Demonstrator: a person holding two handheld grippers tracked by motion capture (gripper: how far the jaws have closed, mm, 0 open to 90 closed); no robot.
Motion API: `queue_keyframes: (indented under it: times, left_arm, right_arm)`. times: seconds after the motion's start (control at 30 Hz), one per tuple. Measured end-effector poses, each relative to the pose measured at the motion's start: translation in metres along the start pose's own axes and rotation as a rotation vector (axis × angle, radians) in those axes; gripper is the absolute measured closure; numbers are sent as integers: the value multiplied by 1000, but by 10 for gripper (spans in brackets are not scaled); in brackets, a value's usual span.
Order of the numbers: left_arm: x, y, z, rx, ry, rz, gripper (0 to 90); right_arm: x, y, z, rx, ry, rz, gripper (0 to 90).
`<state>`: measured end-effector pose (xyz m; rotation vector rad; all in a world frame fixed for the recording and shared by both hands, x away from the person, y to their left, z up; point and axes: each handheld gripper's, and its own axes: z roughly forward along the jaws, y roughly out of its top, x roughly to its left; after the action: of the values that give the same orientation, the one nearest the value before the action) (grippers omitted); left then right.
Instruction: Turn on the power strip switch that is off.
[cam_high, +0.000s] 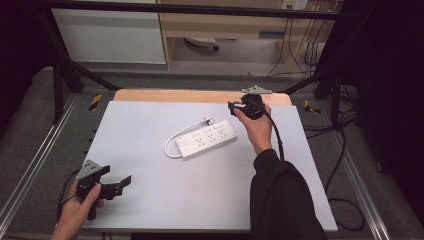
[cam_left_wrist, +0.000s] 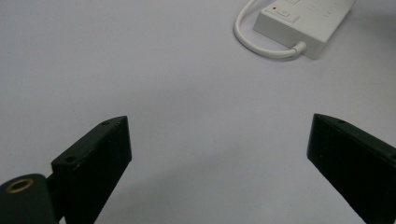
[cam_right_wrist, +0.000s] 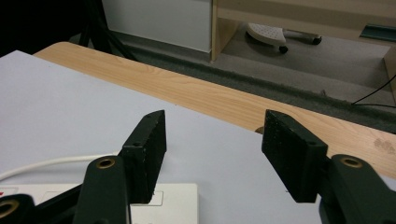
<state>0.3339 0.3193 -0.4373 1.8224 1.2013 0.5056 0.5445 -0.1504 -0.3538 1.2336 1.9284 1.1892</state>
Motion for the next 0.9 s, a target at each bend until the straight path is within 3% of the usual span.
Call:
queue_keyframes:
  times: [0.2,0.6,0.9]
  left_arm:
    - [0,0,0,0,-3,1,66]
    - [-1,0,1,4,-3,5,67]
    - [-1,0,1,6,0,11,66]
  right_arm:
    - [1,2,4,4,1,3,445]
    - [7,-6,19,41,16,5,626]
    - [4,-8,25,53,21,33,685]
